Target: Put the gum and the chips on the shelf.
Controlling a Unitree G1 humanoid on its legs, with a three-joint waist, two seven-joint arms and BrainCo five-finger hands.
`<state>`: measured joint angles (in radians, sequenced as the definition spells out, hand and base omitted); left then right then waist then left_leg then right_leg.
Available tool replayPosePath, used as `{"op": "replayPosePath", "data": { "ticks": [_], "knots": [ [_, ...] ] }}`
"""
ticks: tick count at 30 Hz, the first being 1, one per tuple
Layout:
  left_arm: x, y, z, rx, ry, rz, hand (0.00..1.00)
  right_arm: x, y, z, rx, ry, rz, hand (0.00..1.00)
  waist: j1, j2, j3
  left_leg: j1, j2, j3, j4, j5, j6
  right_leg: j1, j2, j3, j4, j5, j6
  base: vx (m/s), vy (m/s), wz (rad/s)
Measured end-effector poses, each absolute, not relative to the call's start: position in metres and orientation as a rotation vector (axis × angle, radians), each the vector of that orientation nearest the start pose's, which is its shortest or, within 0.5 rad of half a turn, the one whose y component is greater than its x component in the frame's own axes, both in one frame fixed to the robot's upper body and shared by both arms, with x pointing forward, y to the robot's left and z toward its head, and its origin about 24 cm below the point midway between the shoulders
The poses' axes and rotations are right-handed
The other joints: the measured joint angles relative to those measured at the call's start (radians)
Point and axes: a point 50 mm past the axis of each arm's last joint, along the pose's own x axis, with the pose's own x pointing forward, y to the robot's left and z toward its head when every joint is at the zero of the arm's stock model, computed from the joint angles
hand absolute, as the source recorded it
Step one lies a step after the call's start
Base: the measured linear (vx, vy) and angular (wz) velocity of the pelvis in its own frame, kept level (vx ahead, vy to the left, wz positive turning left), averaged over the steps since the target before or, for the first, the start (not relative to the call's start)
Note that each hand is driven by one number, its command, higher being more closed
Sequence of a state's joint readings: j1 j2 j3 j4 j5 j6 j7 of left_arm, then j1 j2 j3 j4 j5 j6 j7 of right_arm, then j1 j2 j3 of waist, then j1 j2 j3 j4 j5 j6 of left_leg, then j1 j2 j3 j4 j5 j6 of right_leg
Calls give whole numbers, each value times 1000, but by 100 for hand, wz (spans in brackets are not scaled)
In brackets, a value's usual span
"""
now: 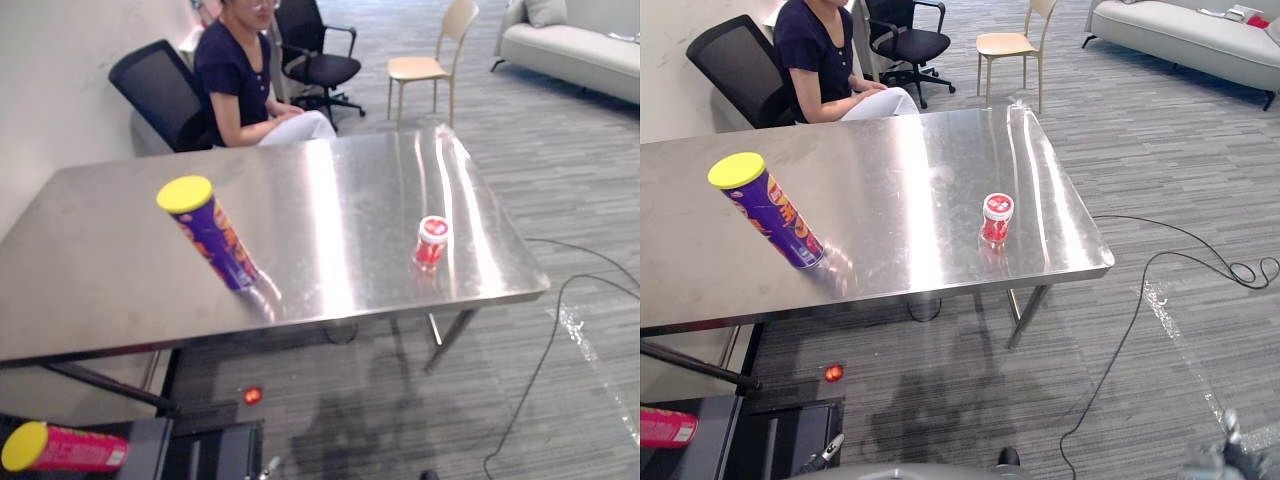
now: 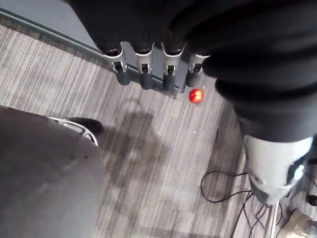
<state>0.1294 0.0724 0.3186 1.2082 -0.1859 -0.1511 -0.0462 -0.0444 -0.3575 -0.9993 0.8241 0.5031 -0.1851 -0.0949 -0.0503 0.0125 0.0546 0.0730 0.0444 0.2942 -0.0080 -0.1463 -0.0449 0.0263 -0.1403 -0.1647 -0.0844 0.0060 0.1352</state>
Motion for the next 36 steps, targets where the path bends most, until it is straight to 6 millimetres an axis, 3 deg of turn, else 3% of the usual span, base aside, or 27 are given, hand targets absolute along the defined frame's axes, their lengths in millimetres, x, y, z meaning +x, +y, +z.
{"op": "replayPosePath", "data": {
  "ticks": [1, 2, 4, 7, 9, 13, 18, 24, 36],
  "knots": [
    [46, 213, -169, -275, 1116, 461, 0, 113, -416, -20, 382, 88, -1249, 0, -1, 0, 0, 0, 0, 1, -1, 0, 0, -2, 0, 2, 1, 0, 0, 15, -11, -10],
    [48, 213, -169, -271, 1103, 457, 0, 135, -415, 13, 239, -12, -1148, 0, -2, -2, -1, 0, 0, 3, -1, 0, 0, -4, 0, 5, 1, 0, 0, 12, -11, -7],
    [50, 213, -167, -256, 1090, 439, 0, 156, -405, 43, 70, -89, -1048, 0, -1, 2, -10, 1, 0, 2, -1, 0, 0, -5, -1, 5, 1, 0, 0, 7, -8, -3],
    [53, 214, -166, -229, 1078, 410, 0, 181, -381, 65, -56, -167, -910, 0, 2, -6, -13, 0, 0, -1, -2, 0, -1, -4, -2, 2, 2, 0, 0, 3, -17, 3],
    [55, 214, -165, -214, 1076, 389, 0, 199, -352, 74, -88, -215, -782, 0, 3, -7, -14, 0, -2, -3, -2, 0, -1, -4, -3, -1, 3, 0, 0, -6, -25, 4],
    [59, 213, -164, -192, 1067, 358, 0, 207, -312, 83, -165, -252, -560, 0, 11, -8, -14, -1, -3, -7, 2, 0, -1, -5, -6, -6, 13, 0, 0, -5, -9, 3],
    [61, 213, -163, -182, 1059, 341, 0, 205, -295, 91, -217, -275, -423, 0, 23, -11, -14, -6, -6, -23, 15, -1, -1, -6, -13, -16, 27, 0, 1, -11, -10, 4],
    [60, 216, -163, -163, 1063, 329, 0, 212, -276, 87, -222, -255, -281, 0, 24, -18, -15, -36, -4, -39, 42, -1, 0, -21, -16, -23, 37, 0, 1, -54, -28, 7],
    [54, 218, -164, -139, 1083, 322, 0, 227, -256, 84, -175, -259, -207, 0, 25, -19, -14, -53, 4, -57, 49, 4, 5, -41, -7, -22, 46, 0, 1, -72, -28, -1]
  ]
}}
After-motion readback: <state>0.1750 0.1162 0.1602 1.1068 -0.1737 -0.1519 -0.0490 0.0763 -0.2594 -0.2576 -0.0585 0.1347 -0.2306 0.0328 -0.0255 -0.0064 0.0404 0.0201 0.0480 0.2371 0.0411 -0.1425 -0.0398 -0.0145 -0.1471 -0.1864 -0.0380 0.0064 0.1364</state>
